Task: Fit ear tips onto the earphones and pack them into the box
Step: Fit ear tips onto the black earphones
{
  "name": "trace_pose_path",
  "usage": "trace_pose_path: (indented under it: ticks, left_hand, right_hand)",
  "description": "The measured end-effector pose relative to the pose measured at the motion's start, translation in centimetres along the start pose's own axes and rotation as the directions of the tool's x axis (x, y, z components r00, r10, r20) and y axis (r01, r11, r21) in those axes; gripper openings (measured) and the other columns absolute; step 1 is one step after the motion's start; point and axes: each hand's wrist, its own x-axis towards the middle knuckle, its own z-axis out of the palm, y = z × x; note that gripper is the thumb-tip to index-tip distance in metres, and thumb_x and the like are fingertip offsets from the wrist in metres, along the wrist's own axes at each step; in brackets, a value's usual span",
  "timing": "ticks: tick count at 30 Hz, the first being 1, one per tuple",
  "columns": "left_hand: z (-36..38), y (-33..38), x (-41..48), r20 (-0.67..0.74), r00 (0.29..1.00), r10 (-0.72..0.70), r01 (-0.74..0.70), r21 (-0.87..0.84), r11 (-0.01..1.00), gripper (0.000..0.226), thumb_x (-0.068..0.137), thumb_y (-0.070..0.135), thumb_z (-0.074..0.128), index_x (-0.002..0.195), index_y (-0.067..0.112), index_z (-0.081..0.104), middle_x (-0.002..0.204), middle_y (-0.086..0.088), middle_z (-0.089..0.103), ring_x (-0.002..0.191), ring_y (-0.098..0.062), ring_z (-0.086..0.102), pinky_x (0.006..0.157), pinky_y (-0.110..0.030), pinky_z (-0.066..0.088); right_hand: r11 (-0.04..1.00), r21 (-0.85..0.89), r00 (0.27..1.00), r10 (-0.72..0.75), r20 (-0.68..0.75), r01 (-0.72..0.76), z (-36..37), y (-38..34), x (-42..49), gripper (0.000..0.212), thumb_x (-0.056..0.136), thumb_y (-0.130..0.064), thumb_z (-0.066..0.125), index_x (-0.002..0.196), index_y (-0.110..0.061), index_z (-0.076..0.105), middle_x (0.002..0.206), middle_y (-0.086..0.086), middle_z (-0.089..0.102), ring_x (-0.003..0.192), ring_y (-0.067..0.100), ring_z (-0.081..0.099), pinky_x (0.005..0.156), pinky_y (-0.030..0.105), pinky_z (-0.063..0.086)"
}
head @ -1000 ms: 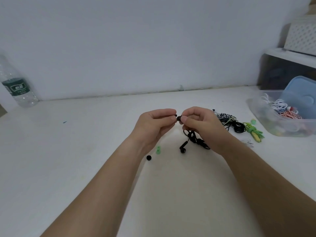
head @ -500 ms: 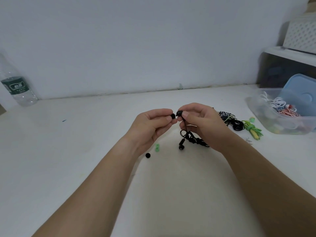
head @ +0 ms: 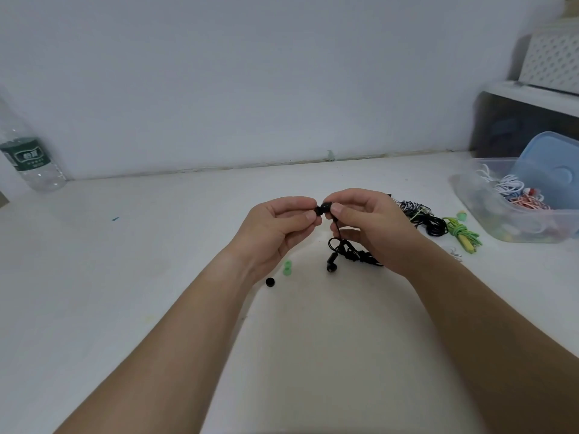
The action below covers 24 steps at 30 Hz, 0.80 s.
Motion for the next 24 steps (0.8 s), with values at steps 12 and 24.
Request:
trace_pose_path:
  ticks: [12,24]
  left_hand:
    - [0.00,0.04,-0.29,0.023,1.000,0.005,-0.005,0.023,1.000,0.016,0.088,-0.010,0.064,0.092,0.004,0.069,0.089,-0.015,0.076,0.080,-0.018,0.075,0.071,-0.020,0.058]
    - [0.01,-0.25,-0.20,0.088,0.996,0.025,-0.030,0.063,0.998,0.016,0.091,-0.005,0.062,0.093,0.007,0.071,0.084,-0.009,0.076,0.076,-0.014,0.072,0.072,-0.019,0.057]
  right_hand:
    - [0.998,0.007,0.998,0.061,0.011,-0.061,-0.09,-0.14,0.03,0.015,0.099,-0.013,0.059,0.101,-0.017,0.074,0.084,0.000,0.071,0.077,0.014,0.062,0.078,0.030,0.050]
    - [0.996,0.009,0.993,0.084,0.077,-0.085,-0.18,-0.19,-0.10,0.015,0.099,-0.016,0.058,0.101,-0.014,0.073,0.082,0.000,0.070,0.077,0.013,0.058,0.076,0.027,0.047]
